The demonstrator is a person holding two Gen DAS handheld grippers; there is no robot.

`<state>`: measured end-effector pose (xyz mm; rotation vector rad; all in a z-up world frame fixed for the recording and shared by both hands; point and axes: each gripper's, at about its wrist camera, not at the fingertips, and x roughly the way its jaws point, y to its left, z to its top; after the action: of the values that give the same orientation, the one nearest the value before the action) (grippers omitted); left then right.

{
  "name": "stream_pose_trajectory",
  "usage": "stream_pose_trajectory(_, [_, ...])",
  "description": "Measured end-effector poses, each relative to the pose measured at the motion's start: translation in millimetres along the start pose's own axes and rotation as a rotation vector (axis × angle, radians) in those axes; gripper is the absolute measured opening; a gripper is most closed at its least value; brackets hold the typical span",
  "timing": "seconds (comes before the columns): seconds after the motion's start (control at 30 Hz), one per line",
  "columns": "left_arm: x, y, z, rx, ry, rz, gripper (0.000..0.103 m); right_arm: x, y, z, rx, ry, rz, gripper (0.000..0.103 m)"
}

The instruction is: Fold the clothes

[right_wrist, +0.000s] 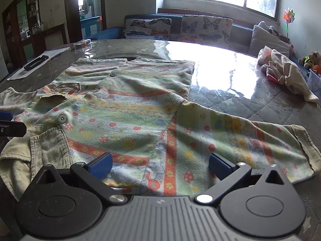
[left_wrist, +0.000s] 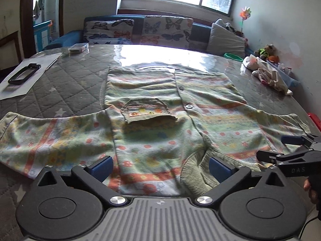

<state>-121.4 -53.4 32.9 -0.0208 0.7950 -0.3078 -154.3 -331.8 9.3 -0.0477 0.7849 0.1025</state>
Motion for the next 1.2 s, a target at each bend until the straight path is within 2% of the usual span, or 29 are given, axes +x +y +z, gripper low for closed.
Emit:
stream_pose_trajectory(0.33, [10.2, 9.9, 1.6, -0.100, 0.089, 0.030, 0.103, -0.9, 2.2, -0.4, 0.014, 0.004, -0.014, 0.103])
stream_pose_trajectory(0.63, [11.9, 8.9, 2.1, -0.112, 0.105, 0.057, 0.103, -0.6, 2.2, 0.4, 0.015, 0.006, -0.015, 0.103])
stream_pose_trajectory(0.83, [13.3, 6.4, 2.8, -0.068, 0.126, 0.055, 0.103, -0.4, 2.8, 1.0, 0.016, 0.011, -0.017, 0.103])
stream_pose_trajectory(1.0, [15.4, -1.5, -0.4, -0.019, 0.127, 0.086, 0.103, 0.1, 3.8, 0.8, 0.019, 0.011, -0.022, 0.103])
stream_pose_trajectory(1.2, [16.8, -3.5, -0.6, -0.010, 0.129, 0.100, 0.103, 0.3, 4.2, 0.0, 0.022, 0.007, -0.023, 0.103])
